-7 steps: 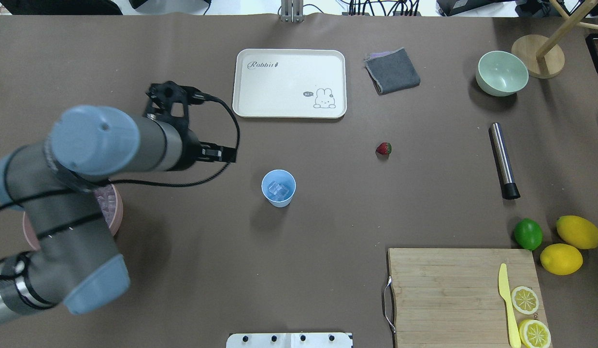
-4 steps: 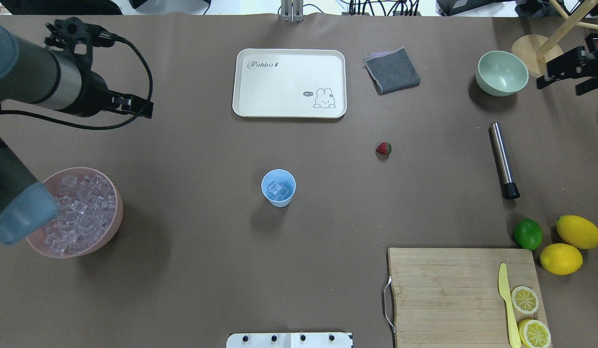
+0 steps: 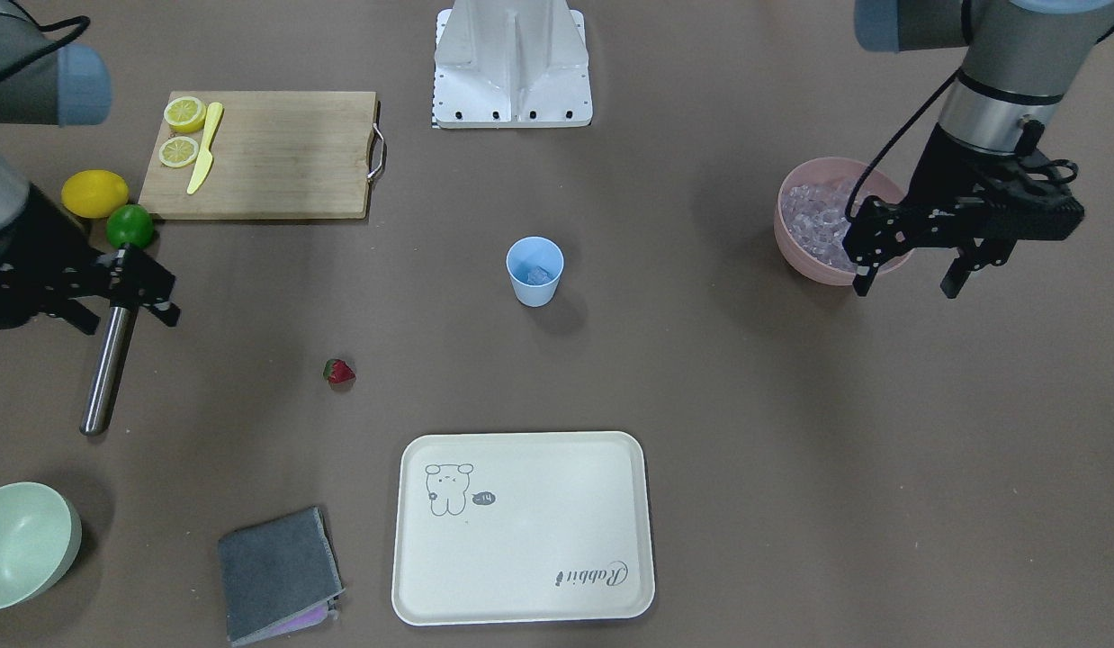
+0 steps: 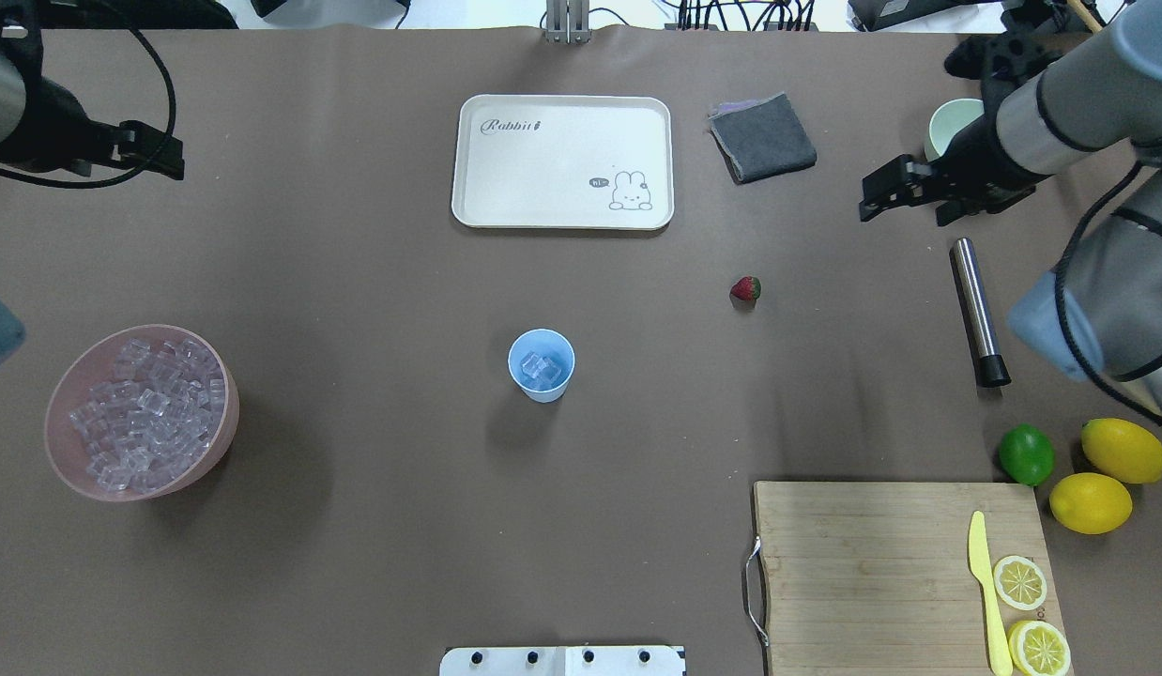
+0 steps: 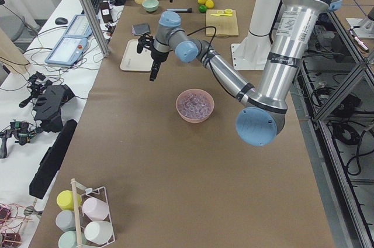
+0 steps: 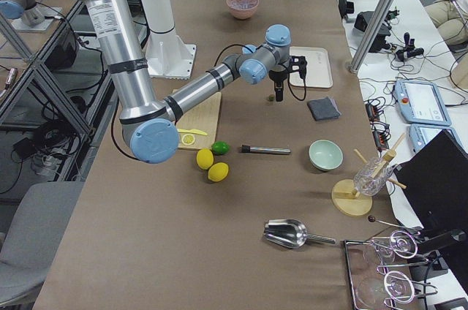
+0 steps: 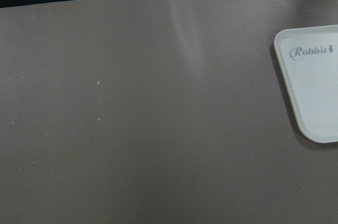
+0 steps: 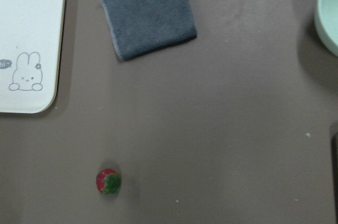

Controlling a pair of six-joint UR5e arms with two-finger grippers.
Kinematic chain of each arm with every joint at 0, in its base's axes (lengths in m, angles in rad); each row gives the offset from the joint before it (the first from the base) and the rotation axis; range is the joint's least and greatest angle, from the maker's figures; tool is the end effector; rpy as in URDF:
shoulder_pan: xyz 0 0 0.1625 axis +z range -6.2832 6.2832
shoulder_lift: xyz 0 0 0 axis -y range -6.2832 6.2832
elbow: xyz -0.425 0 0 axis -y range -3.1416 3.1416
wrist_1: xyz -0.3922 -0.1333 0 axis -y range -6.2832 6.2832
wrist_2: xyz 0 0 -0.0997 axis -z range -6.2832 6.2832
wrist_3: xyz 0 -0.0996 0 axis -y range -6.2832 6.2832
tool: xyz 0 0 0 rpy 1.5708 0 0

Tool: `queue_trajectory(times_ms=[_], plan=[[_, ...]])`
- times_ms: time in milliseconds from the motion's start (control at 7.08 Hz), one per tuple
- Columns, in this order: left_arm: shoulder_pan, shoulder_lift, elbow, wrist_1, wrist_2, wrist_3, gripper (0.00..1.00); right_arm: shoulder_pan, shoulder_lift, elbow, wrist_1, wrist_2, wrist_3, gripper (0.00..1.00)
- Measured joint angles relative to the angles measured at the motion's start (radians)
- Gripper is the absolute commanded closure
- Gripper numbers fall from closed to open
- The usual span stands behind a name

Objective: Mash ice and strawberries in cup
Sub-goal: 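Lower the right gripper over the red strawberry and close on it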

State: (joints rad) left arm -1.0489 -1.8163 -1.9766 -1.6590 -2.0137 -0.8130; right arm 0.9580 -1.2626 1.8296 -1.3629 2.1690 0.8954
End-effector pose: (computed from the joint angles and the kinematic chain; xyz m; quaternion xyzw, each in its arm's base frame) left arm 0.1954 -0.5215 0.3363 0.1501 0.3791 -0.0534 0.9115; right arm -0.2754 -0.5259 0.3459 0.0764 -0.4460 0.0144 0.8916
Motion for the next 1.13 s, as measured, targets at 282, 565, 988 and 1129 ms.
queue_trajectory(times_ms=[282,565,988,1129], plan=[[-0.082,0.071,0.017,0.002,-0.126,0.112,0.02,-0.135,0.071,-0.025,0.000,-0.102,0.030,0.00],[-0.130,0.118,0.041,0.002,-0.159,0.236,0.02,-0.210,0.153,-0.158,0.050,-0.193,0.043,0.00],[-0.143,0.149,0.051,0.001,-0.164,0.287,0.02,-0.241,0.209,-0.402,0.259,-0.235,0.065,0.00],[-0.148,0.155,0.052,0.001,-0.164,0.307,0.02,-0.247,0.214,-0.425,0.276,-0.242,0.070,0.00]])
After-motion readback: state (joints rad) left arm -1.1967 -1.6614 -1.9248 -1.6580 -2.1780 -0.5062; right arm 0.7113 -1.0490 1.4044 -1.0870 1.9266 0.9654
